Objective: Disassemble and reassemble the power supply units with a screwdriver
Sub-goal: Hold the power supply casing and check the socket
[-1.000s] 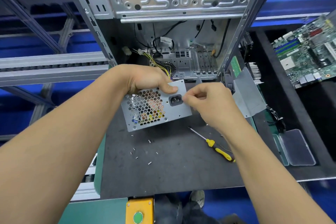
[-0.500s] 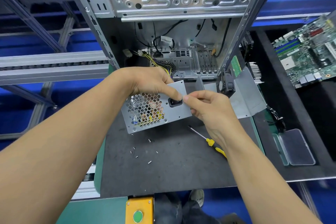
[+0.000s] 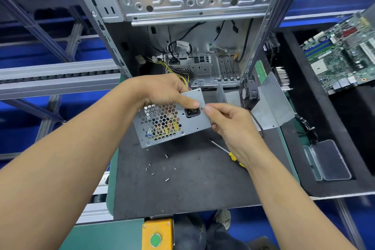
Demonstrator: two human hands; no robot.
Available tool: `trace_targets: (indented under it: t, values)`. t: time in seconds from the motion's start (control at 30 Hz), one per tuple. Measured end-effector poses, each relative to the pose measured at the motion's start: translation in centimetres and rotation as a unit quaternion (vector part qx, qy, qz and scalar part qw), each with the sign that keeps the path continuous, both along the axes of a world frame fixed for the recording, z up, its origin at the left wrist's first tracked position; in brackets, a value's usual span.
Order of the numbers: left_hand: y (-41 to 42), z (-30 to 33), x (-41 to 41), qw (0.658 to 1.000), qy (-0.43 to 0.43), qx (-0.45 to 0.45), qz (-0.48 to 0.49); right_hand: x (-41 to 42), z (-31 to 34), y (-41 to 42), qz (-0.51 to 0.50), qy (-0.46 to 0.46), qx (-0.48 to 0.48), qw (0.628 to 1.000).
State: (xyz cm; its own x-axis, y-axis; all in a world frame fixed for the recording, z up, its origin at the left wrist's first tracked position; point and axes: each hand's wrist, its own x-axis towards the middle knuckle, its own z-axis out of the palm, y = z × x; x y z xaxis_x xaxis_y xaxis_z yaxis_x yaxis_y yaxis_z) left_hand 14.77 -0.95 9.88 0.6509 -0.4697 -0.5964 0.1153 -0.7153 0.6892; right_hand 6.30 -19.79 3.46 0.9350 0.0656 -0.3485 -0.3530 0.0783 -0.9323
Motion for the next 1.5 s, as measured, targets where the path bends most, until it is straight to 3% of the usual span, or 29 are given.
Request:
trace_targets:
  t: [0.37, 0.47, 1.07, 1.37, 1.5]
  values:
    - [0.1, 0.1, 0.0, 0.999, 0.044, -0.018, 0.0, 0.3, 0.4, 0.3, 0.037, -0.088, -0.047, 0.994]
    - [0.3, 0.0, 0.3, 0.996, 0.078, -0.03, 0.013, 0.2, 0.2, 0.2, 0.037, -0.083, -0.046, 0.995]
    - [-0.3, -0.2, 0.1, 0.999, 0.048, -0.002, -0.008, 1.0, 0.0, 0.2, 0.047, -0.022, -0.031, 0.998]
    - [-0.2, 0.0, 0.1, 0.999, 0.039, 0.002, -0.013, 1.0, -0.4, 0.4, 0.018, -0.002, 0.02, 1.0]
    - [0.0, 0.3, 0.3, 0.999, 0.031, 0.014, -0.009, 0.9, -0.4, 0.9, -0.01, -0.021, -0.005, 1.0]
